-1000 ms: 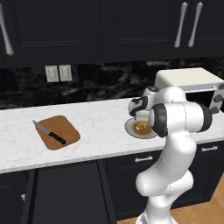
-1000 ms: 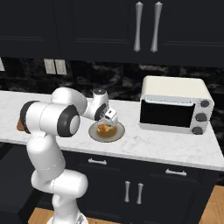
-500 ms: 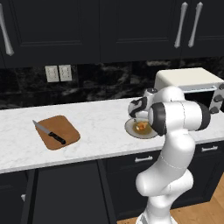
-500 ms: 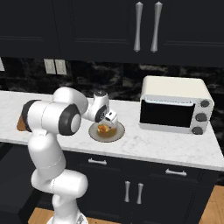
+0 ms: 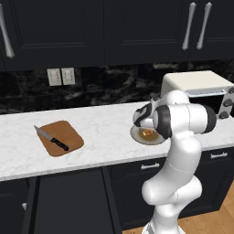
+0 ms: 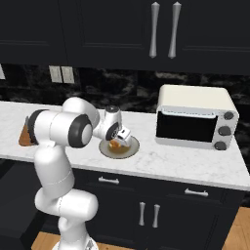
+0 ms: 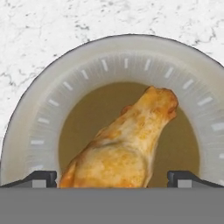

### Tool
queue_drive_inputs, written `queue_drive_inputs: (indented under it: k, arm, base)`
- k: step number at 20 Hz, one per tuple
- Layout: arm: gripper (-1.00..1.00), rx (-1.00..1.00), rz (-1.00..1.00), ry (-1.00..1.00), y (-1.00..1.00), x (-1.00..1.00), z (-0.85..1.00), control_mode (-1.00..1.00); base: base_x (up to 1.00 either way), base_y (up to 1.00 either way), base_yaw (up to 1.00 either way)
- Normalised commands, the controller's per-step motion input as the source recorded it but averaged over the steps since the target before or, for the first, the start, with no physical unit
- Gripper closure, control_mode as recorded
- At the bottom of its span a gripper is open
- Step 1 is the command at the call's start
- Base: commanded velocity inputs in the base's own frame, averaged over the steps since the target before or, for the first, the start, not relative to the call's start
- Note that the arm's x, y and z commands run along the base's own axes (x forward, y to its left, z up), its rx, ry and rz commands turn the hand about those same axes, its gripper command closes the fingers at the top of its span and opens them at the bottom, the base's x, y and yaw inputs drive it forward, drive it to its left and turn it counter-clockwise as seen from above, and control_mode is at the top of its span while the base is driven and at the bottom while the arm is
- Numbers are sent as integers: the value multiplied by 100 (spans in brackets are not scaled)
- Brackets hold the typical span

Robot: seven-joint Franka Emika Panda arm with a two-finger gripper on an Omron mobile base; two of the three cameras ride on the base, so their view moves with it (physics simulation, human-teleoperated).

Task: Pick up the knife from the drawer and place it on the cutting board. Then place the meat from the plate to the cutting board.

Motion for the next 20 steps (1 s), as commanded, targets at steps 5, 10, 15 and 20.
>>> queue_drive_inputs:
  k: [5, 10, 15, 20]
  arm:
    - [-100, 0, 0, 0, 0, 0, -15, -100]
    - [100, 0, 0, 0, 0, 0, -3, -100]
    - [100, 0, 0, 0, 0, 0, 0, -100]
    - [100, 0, 0, 1, 0, -1, 2, -100]
  base:
    - [0, 0, 0]
    - [0, 0, 0]
    - [0, 0, 0]
    - [0, 0, 0]
